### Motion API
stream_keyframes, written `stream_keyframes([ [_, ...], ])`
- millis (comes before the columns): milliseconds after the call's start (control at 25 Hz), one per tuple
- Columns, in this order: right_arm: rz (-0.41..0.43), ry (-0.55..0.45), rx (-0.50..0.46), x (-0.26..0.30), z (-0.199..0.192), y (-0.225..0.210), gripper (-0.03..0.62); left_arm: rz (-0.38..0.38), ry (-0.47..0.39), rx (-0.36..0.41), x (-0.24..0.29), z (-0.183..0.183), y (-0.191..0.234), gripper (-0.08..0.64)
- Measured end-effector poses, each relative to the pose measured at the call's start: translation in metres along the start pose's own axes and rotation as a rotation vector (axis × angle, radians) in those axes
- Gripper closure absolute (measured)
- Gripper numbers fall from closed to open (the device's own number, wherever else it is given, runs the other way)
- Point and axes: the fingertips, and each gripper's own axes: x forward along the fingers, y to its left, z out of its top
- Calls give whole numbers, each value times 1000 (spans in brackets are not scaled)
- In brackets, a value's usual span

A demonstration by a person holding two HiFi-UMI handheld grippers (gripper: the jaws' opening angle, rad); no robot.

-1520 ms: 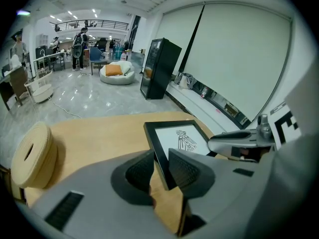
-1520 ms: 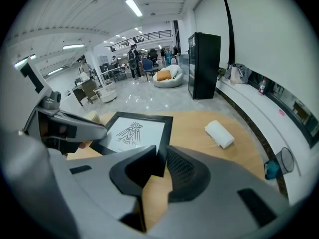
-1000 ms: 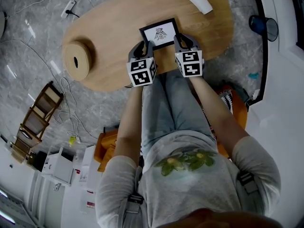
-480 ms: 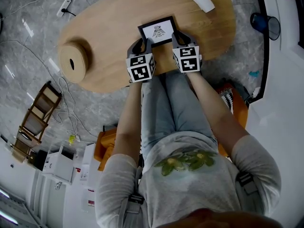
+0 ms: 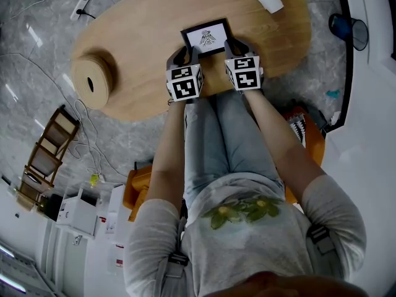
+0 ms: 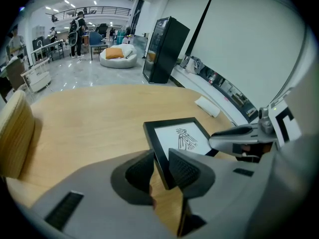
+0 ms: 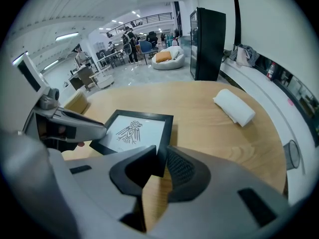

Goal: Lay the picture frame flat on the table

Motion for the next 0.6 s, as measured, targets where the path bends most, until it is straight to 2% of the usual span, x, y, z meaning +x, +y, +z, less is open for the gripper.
stream_keyframes([
  [600, 13, 47, -10, 16, -15, -3, 514, 49, 81, 35, 21, -16, 4, 456],
])
